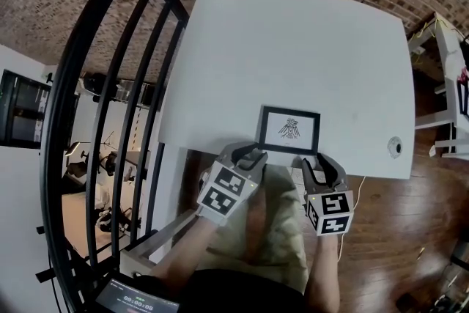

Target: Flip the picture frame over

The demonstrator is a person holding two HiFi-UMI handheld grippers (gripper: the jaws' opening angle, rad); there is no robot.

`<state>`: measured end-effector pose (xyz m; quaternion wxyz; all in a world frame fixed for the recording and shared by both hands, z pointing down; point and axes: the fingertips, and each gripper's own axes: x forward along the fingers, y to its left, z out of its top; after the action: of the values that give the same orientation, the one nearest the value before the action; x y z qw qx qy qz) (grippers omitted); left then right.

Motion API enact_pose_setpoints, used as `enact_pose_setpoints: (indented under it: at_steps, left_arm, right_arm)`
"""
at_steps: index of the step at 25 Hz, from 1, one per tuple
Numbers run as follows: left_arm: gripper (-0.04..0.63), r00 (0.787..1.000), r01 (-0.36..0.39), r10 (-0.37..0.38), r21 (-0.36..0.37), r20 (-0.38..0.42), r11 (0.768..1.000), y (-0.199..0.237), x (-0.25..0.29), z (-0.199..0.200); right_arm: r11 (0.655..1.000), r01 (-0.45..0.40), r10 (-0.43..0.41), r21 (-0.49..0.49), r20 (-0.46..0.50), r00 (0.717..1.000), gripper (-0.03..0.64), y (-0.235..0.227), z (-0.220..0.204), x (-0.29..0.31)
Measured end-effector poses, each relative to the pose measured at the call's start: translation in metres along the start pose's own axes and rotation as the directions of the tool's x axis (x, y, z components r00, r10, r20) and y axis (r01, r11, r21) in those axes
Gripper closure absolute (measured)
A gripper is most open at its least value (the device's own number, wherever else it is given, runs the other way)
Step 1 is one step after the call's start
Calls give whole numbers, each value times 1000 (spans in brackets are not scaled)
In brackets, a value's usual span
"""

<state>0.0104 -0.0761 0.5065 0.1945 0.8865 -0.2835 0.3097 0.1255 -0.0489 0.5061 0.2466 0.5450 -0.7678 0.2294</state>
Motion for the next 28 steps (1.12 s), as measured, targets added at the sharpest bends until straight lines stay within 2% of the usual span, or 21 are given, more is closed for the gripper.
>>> enact_pose_setpoints:
  at_steps: [9, 28]
  left_arm:
    - [466, 999, -4, 3, 10, 55, 1000, 0, -12, 19]
    - [466, 994, -1, -1, 16, 113, 1000, -4, -32, 41]
  right_arm:
    - [1000, -1, 1, -16, 33, 999, 489, 2, 11, -9]
    - [999, 13, -8, -40, 114, 993, 489, 3, 45, -30]
